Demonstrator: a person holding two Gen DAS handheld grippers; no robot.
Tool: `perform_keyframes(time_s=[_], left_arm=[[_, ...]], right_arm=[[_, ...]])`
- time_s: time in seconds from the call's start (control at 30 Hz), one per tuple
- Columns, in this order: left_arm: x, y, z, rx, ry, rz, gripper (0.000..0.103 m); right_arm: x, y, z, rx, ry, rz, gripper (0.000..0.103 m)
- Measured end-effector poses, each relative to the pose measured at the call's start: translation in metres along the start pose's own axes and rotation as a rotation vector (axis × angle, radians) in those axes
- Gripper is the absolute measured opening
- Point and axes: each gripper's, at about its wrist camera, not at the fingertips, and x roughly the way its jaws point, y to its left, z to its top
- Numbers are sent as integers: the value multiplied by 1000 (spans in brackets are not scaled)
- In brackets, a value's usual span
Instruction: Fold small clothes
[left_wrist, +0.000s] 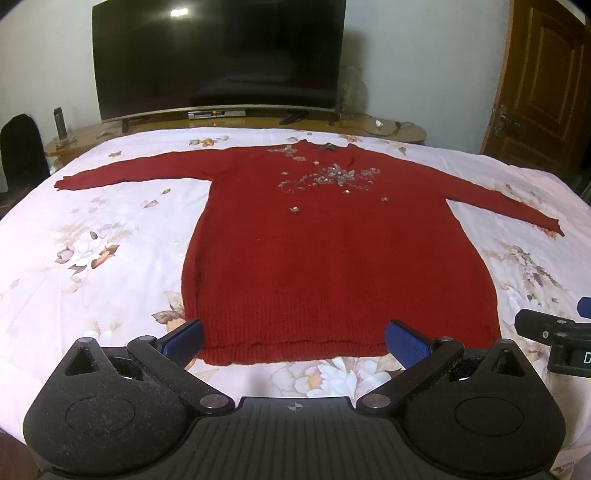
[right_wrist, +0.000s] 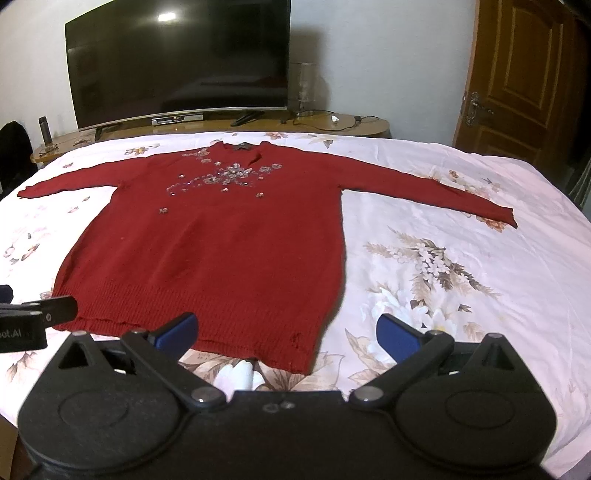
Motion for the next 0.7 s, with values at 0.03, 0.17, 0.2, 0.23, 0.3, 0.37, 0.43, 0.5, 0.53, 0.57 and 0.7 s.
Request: perform_keyframes(time_s=[0.03,0.17,0.2,0.23,0.3,0.37,0.43,0.5,0.53,0.57,0.7], left_arm=[[0,0,0,0,0,2,103],[0,1,0,-3,0,6,103],[0,2,1,-5,0,7,103],[0,1,1,-7,-1,10,103],[0,2,1,-10,-2,13,103],[1,2,1,-12,-2,12,103],[1,2,1,-12,-1,11,103],[1,2,1,-11,1,9,103],[2,2,1,-10,3,9,103],[2,2,1,-10,4,9,103],[2,4,1,-12,4,10,103]], right_arm=[[0,0,0,-1,1,2,103],[1,1,1,-3,0,6,103],[1,1,1,-5,-2,8,103],[1,2,2,-7,-3,10,103],[1,4,3,-13,-5,13,103],[2,4,3,-18,-5,14,103],[3,5,3,-19,-4,14,103],[3,4,3,-18,-3,14,103],[3,4,3,-17,-3,13,103],[3,4,3,-17,-3,12,103],[3,5,3,-19,-2,13,103]])
